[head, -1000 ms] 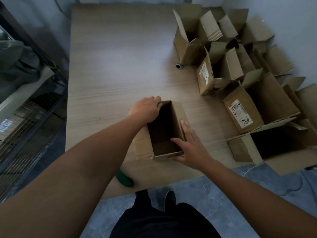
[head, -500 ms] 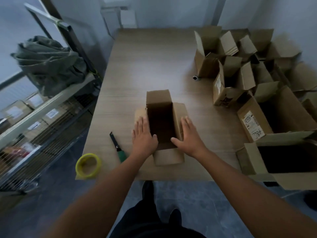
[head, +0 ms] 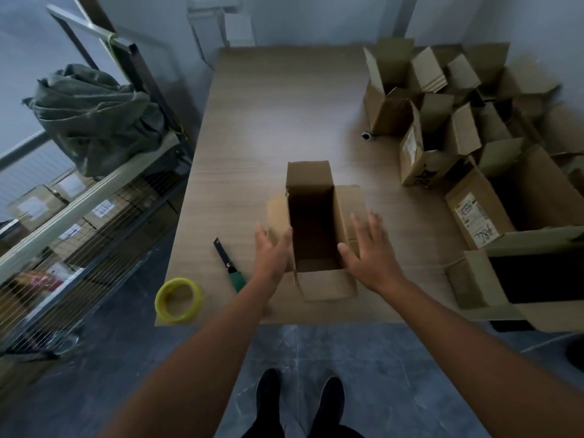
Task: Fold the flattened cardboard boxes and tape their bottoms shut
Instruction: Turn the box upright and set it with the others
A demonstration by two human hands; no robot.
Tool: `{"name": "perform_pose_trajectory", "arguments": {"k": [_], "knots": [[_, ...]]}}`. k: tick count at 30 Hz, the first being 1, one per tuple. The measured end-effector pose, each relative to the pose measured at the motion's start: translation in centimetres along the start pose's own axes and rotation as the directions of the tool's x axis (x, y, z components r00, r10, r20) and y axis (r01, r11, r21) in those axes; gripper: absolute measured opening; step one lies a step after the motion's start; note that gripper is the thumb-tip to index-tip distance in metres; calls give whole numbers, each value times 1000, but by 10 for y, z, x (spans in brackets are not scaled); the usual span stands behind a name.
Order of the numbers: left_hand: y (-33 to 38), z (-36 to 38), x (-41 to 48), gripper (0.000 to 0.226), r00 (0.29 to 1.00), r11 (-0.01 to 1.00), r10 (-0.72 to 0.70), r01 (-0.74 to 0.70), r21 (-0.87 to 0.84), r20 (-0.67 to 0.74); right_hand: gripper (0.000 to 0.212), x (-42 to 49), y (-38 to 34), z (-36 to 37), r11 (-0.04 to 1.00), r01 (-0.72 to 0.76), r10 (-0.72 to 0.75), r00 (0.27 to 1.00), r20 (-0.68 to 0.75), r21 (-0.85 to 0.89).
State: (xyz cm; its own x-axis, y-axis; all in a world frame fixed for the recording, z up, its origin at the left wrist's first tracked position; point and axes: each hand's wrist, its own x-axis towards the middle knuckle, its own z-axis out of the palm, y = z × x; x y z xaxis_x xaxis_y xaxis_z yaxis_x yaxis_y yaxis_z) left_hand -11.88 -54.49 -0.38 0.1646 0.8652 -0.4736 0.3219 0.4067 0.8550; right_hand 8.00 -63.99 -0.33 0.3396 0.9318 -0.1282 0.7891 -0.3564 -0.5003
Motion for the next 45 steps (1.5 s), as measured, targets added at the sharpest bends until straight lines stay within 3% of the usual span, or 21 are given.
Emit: {"name": "perform_pose_trajectory", "arguments": {"k": [2,5,8,11,17,23,30,41,45], "knots": [[5,-18,-5,86,998,996,-68,68,-61,8,71,-13,-6,-16,999,16,-19,998,-67,-45],[11,-32,-6,57,975,995,-98,102,-10,198,72,-23,-19,-24,995,3,0,1000,31,-104],[17,-29,-7,40,961,989,-135,147,-33,241,72,-24,-31,-16,968,-1,23,996,86,-249],[25,-31,-12,30,947,980,-151,182,-86,285,69,-33,-43,-15,935,-35,35,999,-7,-352],[37,-27,-13,26,935,987,-83,124,-99,346,74,-57,-50,-47,979,-110,71,974,-216,-173],[61,22,-8,28,897,984,-53,123,-132,439,59,-75,-3,-108,957,-292,275,890,-364,10],[90,104,10,22,889,964,-143,224,-141,435,55,-79,81,-155,911,-398,409,847,-339,102],[92,206,19,24,909,958,-224,272,-91,352,56,-26,154,-179,925,-334,371,893,-253,180],[86,227,20,32,923,951,-277,304,-63,268,60,-18,167,-167,949,-299,316,903,-290,103]]}}
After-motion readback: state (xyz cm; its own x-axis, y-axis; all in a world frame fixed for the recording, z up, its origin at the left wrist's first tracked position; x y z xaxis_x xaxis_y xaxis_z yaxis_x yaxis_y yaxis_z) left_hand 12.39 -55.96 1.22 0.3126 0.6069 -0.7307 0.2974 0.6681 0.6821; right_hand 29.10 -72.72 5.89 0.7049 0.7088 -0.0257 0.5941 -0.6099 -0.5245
